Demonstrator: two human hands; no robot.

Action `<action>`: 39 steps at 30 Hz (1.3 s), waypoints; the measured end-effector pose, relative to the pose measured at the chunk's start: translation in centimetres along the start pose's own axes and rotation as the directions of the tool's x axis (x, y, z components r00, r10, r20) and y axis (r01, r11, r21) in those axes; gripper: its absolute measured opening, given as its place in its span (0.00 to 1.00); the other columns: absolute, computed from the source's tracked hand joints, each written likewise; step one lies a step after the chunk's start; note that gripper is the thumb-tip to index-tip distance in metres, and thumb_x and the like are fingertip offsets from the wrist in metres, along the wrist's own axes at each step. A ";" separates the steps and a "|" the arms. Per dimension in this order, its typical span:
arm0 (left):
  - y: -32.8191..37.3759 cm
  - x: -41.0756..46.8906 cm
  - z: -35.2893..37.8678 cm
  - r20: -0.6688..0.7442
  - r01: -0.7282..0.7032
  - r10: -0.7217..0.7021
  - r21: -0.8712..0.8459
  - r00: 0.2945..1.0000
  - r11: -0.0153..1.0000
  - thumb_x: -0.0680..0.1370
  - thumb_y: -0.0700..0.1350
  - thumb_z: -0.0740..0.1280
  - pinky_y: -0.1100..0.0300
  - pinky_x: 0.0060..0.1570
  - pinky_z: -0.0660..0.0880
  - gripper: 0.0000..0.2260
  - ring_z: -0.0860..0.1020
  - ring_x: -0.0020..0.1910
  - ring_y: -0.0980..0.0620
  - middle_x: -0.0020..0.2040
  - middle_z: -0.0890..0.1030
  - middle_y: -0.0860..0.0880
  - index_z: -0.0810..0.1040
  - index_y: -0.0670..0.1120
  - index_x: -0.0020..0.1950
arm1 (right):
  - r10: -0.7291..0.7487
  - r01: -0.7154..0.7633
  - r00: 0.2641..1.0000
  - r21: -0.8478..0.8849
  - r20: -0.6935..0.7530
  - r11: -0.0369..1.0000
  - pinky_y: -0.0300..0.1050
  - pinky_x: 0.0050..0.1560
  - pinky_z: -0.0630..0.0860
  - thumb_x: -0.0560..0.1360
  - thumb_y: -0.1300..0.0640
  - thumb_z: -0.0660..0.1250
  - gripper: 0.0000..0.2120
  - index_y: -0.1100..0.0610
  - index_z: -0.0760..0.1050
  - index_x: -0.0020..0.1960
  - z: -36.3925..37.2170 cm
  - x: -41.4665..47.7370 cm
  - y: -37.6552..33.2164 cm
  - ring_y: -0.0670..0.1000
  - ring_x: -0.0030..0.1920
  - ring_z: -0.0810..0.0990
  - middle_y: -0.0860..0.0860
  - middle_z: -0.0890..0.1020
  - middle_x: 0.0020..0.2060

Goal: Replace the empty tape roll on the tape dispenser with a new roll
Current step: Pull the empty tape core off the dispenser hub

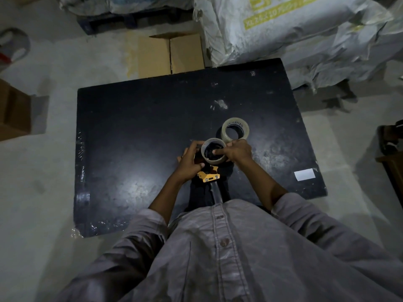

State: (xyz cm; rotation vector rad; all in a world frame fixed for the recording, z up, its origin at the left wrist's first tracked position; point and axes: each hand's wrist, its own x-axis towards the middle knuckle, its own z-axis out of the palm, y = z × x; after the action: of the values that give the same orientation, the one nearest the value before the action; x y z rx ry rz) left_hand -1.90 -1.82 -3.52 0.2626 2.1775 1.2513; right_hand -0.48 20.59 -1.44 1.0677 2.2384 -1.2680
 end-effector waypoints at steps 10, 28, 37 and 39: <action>-0.3 -0.3 -0.2 -0.034 -0.086 0.085 -0.028 0.996 0.996 0.70 0.29 0.67 0.32 0.76 0.73 0.41 0.76 0.77 0.52 0.71 0.81 0.58 0.74 0.63 0.76 | -0.122 0.122 0.992 -0.024 -0.034 0.992 0.45 0.37 0.75 0.66 0.43 0.89 0.22 0.52 0.77 0.41 -0.3 -0.7 0.2 0.50 0.39 0.83 0.50 0.84 0.38; -0.7 -2.8 1.9 -0.418 -0.162 0.306 0.346 0.856 0.924 0.73 0.30 0.67 0.45 0.76 0.64 0.29 0.70 0.81 0.38 0.74 0.83 0.47 0.86 0.50 0.70 | -0.107 0.104 0.993 0.062 0.050 0.993 0.47 0.49 0.87 0.71 0.51 0.87 0.19 0.54 0.89 0.59 -6.7 -0.4 7.9 0.51 0.50 0.91 0.52 0.91 0.49; -1.7 -3.9 0.8 -0.472 -0.057 0.217 0.329 0.854 0.943 0.80 0.37 0.64 0.44 0.78 0.63 0.24 0.68 0.82 0.37 0.78 0.79 0.44 0.84 0.49 0.73 | -0.248 0.241 0.969 -0.218 -0.009 0.946 0.46 0.66 0.83 0.78 0.53 0.79 0.16 0.52 0.88 0.65 -5.5 -0.3 7.4 0.49 0.59 0.88 0.50 0.90 0.60; -1.6 -3.8 0.7 -0.451 -0.056 0.235 0.376 0.861 0.925 0.81 0.37 0.65 0.41 0.78 0.63 0.23 0.67 0.84 0.38 0.80 0.78 0.45 0.83 0.50 0.75 | -0.298 0.277 0.952 -0.223 -0.066 0.935 0.49 0.64 0.84 0.79 0.52 0.77 0.13 0.51 0.88 0.64 -5.4 -0.5 5.9 0.50 0.58 0.88 0.49 0.90 0.58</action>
State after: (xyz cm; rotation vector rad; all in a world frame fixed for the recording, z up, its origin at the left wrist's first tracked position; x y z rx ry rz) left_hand 1.77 -3.87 -3.57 0.2831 2.8796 1.0811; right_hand 4.64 26.78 -1.62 0.7592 2.6119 -1.0684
